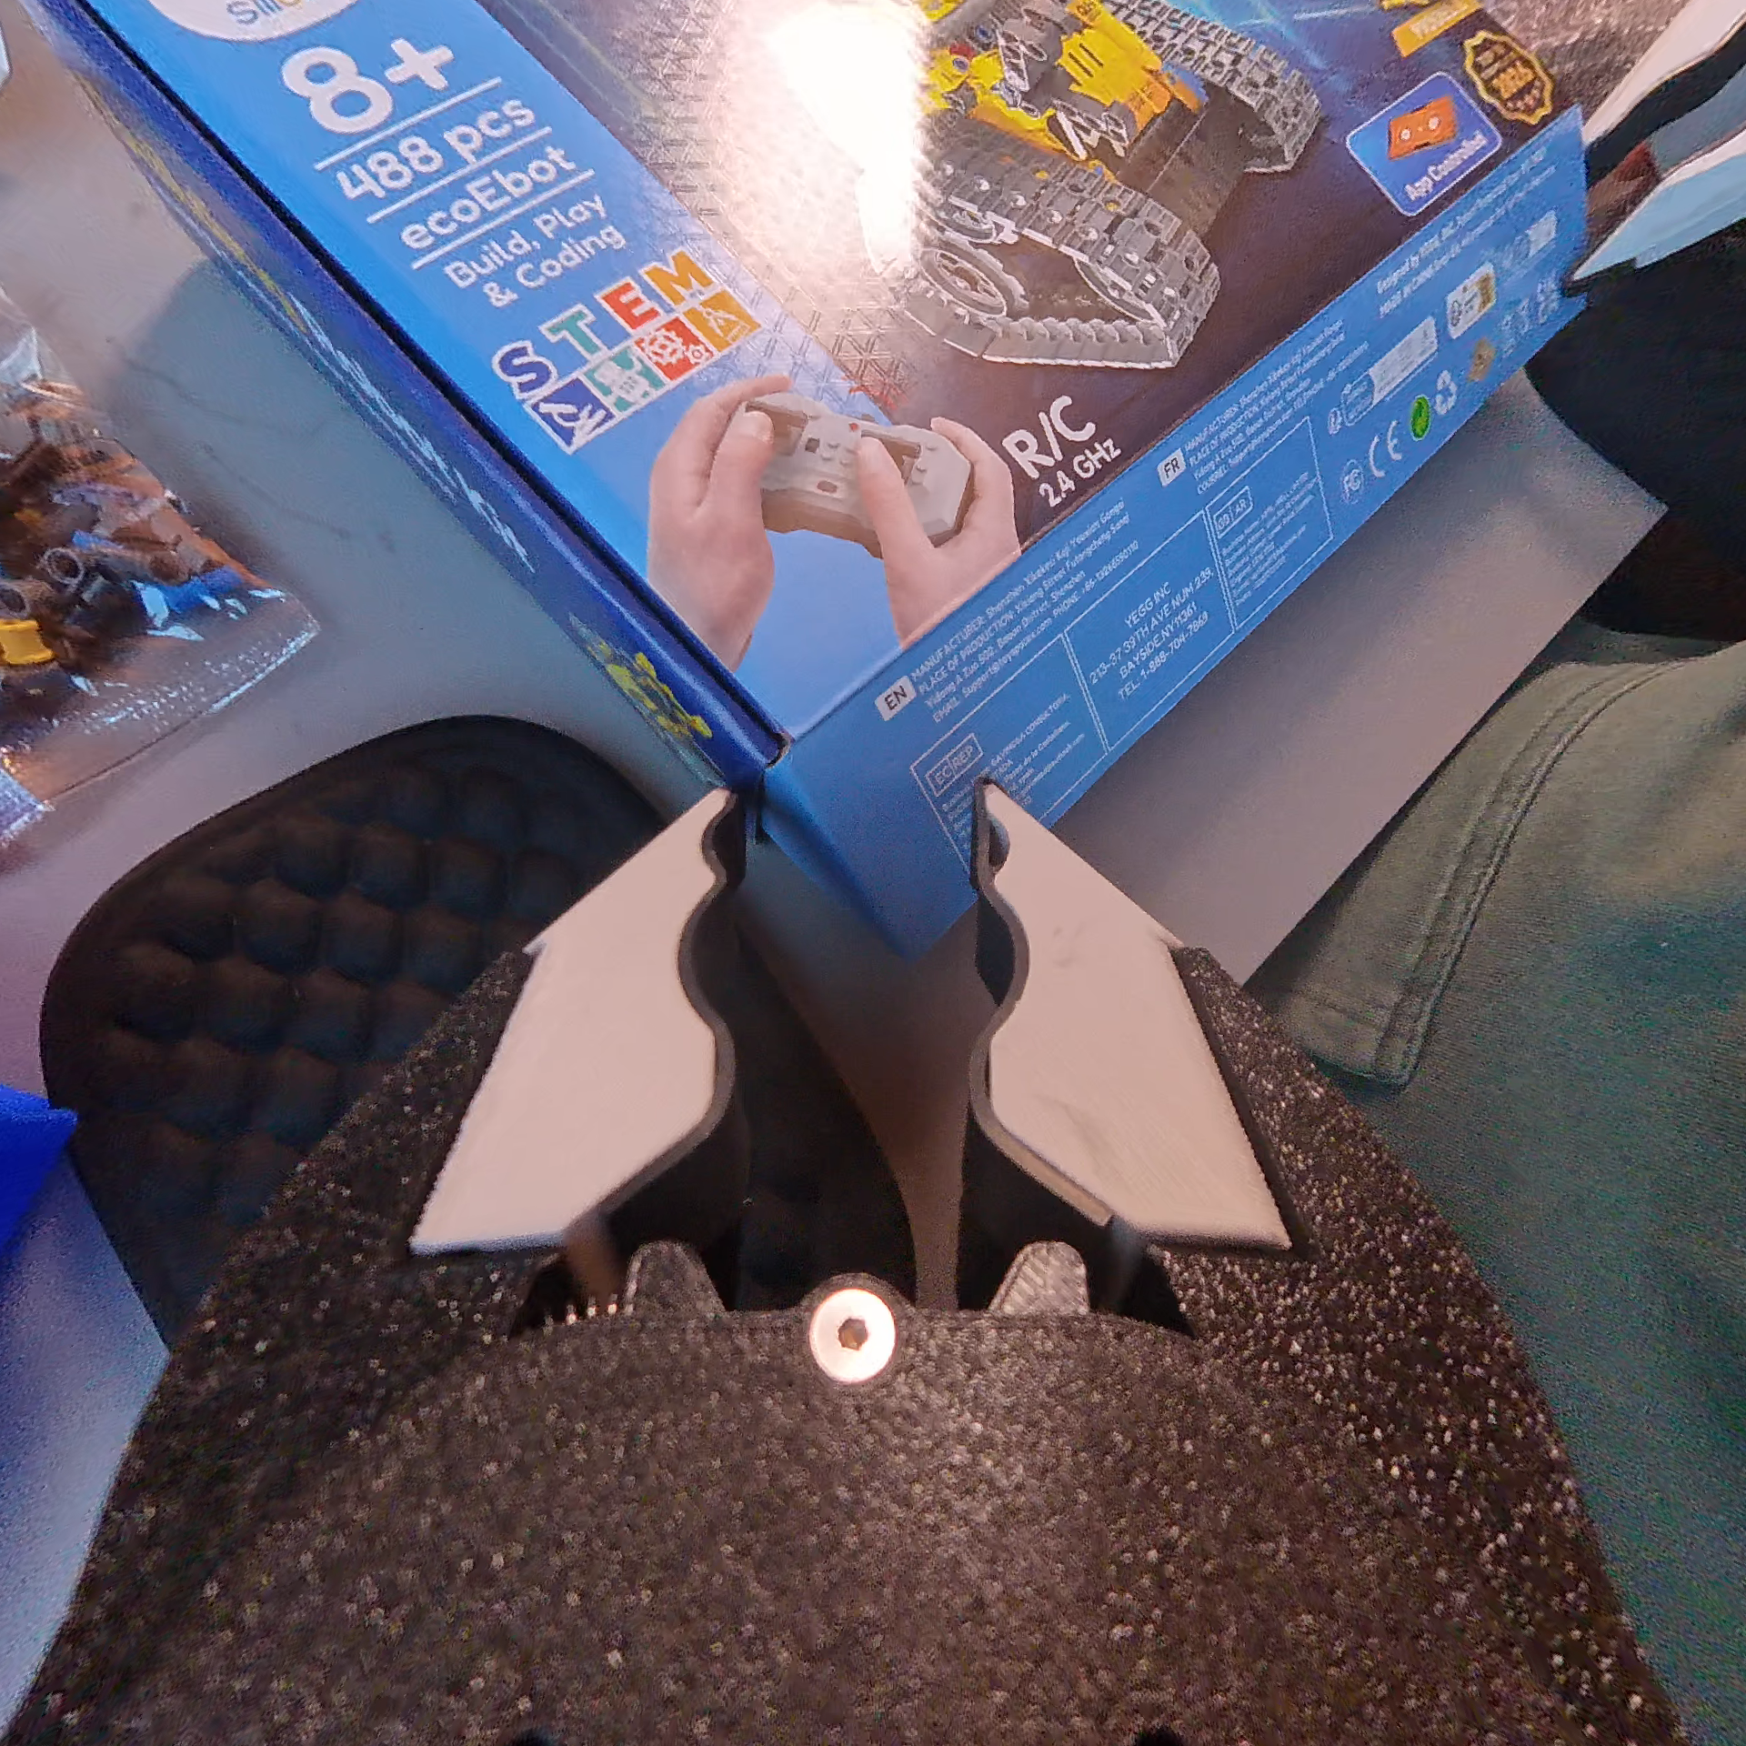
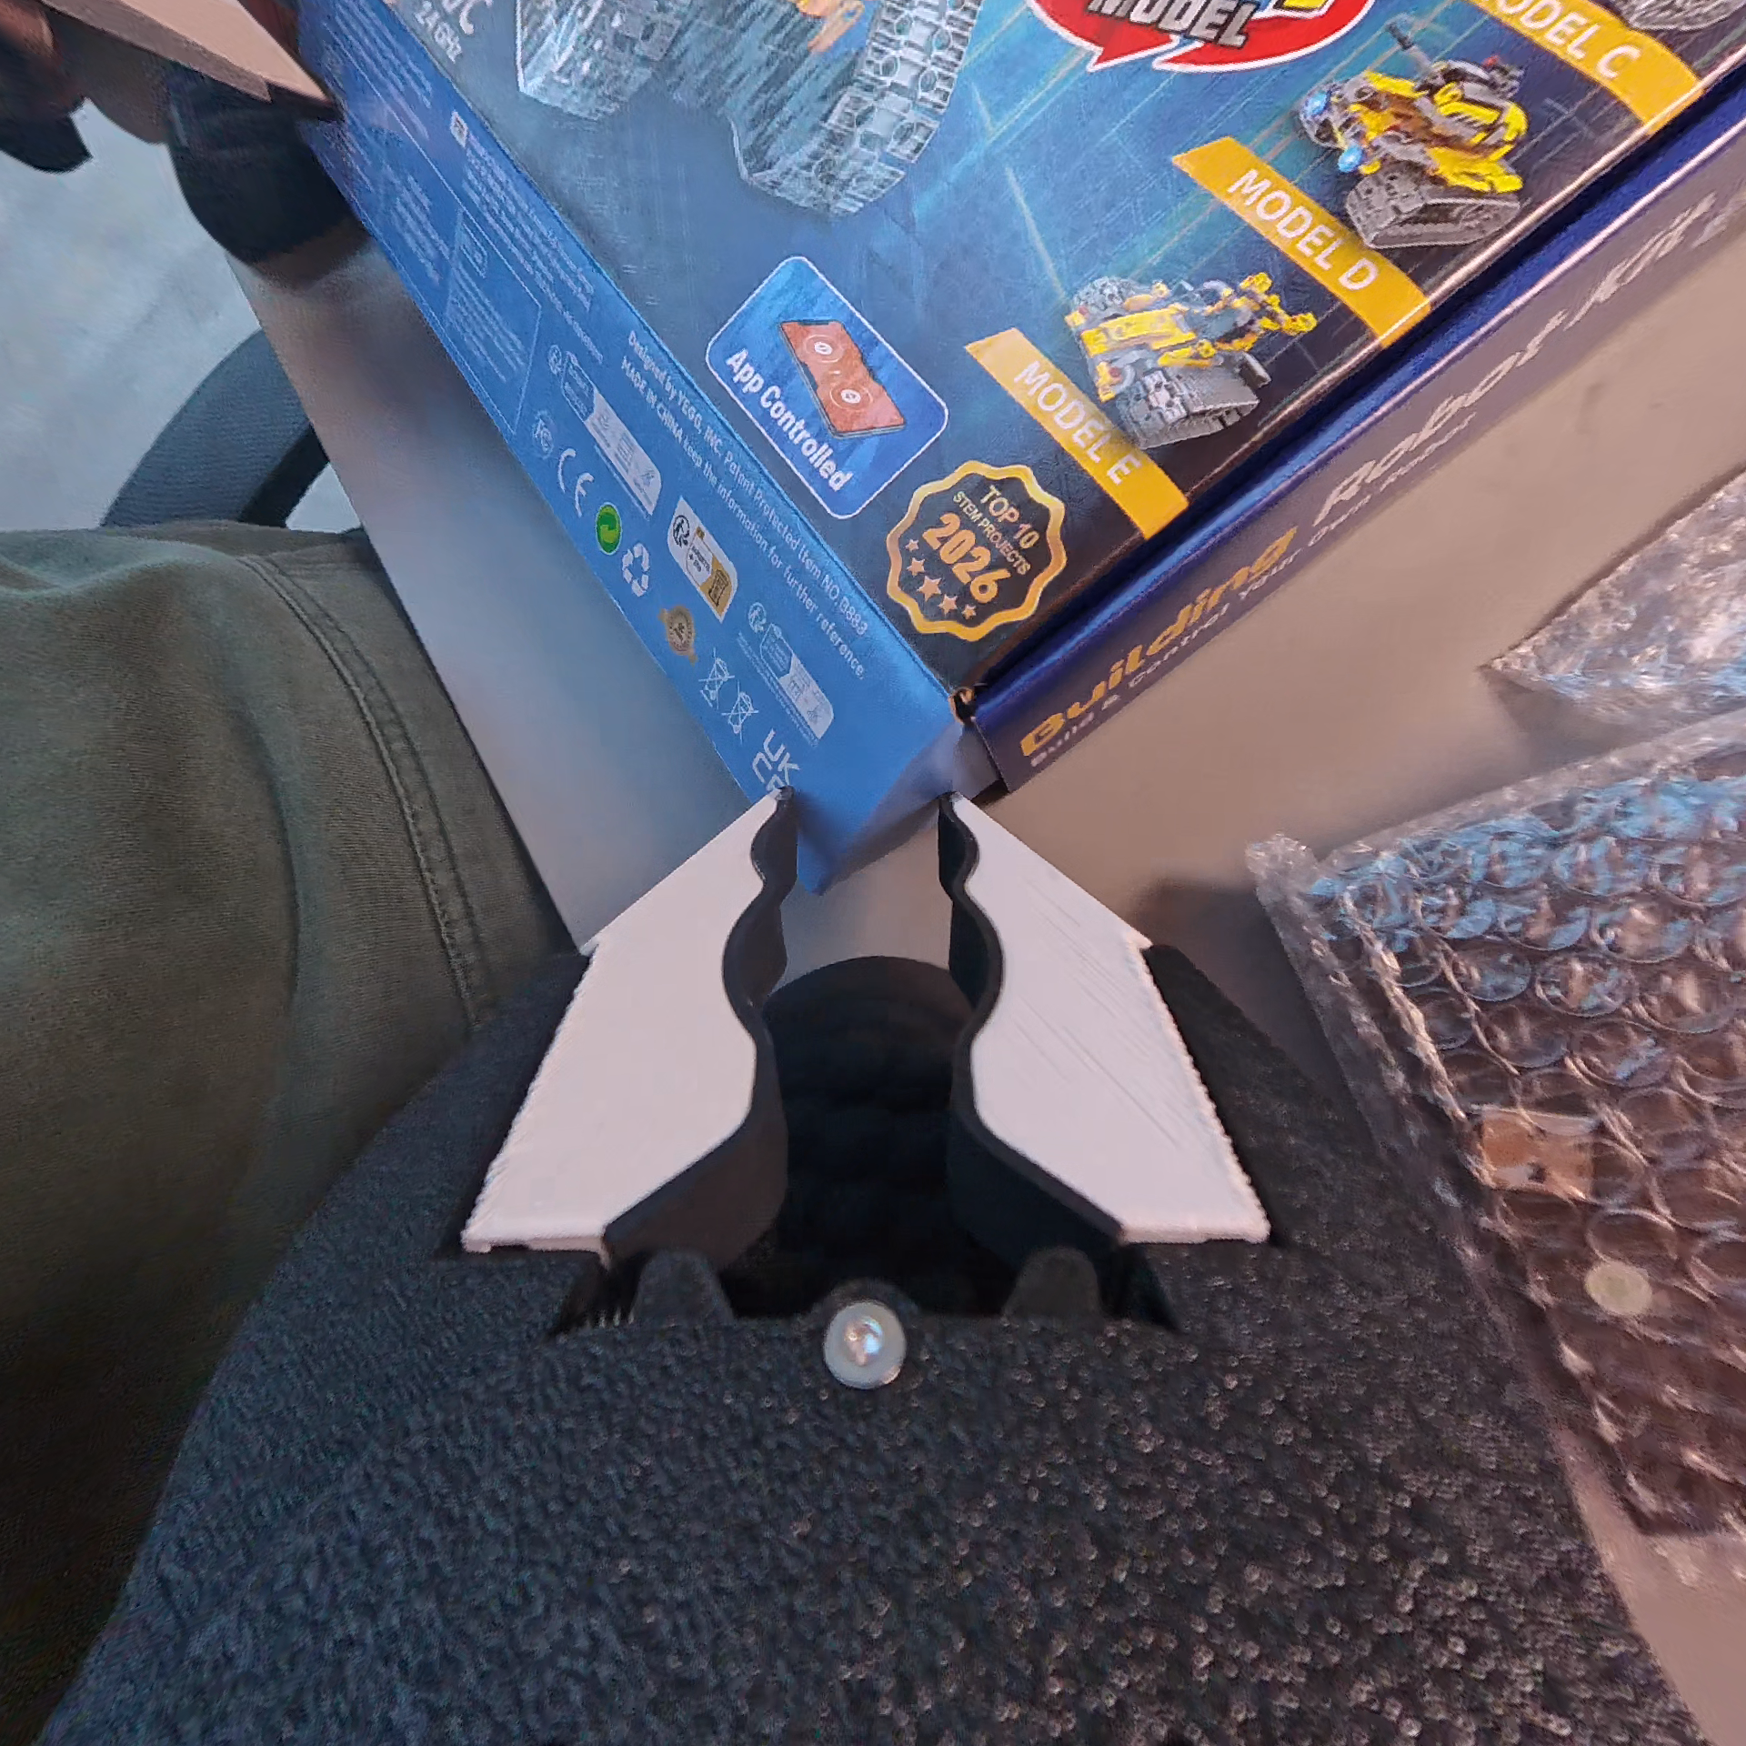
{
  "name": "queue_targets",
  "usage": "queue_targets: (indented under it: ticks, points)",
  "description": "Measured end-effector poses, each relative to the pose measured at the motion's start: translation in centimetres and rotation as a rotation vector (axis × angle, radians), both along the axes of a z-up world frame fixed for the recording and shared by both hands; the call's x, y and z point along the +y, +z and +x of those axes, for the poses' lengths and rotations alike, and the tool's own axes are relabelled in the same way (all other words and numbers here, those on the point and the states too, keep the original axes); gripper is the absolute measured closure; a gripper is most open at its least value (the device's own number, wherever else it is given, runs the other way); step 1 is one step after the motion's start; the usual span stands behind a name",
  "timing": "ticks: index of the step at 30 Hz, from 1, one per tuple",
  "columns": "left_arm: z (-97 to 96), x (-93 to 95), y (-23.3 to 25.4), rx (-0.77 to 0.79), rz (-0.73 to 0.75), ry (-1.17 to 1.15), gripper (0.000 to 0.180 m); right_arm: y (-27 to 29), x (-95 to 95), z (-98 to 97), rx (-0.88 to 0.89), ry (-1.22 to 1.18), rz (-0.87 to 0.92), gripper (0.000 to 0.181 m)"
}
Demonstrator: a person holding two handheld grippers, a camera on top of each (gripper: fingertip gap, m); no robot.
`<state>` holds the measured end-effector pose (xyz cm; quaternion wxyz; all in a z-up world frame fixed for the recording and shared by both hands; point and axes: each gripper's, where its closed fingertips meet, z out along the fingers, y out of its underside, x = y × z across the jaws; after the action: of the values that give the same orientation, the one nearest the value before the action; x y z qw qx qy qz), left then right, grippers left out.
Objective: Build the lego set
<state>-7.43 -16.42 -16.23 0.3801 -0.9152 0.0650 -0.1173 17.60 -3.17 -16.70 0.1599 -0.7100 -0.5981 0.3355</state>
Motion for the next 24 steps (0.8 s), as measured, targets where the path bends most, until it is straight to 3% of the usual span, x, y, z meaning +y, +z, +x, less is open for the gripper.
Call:
queue_targets:
  ticks: [4, 7, 15, 19, 21, 24]
  points:
    - [-0.3, 0.3, -0.3, 0.099, 0.059, -0.079, 0.148, -1.0, 1.0, 0.2, -0.012, 0.011, 0.098, 0.154]
    - [-0.1, 0.3, -0.9, 0.246, 0.100, -0.153, 0.152, -1.2, 2.5, 0.8, -0.060, 0.045, 0.307, 0.150]
    - [-2.3, 1.4, 0.4, 0.378, 0.153, -0.221, 0.095, 1.6, 4.6, -0.1, -0.001, 0.251, 0.632, 0.103]
    - [-2.0, 3.2, -0.2, 0.450, 0.151, -0.399, 0.071, 0.9, 4.1, -1.4, -0.025, 0.431, 0.669, 0.096]
    - [-1.9, 4.2, -0.2, 0.484, 0.157, -0.470, 0.068, 0.4, 4.9, -1.9, -0.061, 0.483, 0.731, 0.095]
    - [-2.3, 5.5, -0.7, 0.550, 0.187, -0.496, 0.080, 0.2, 6.5, -2.6, -0.061, 0.491, 0.815, 0.099]
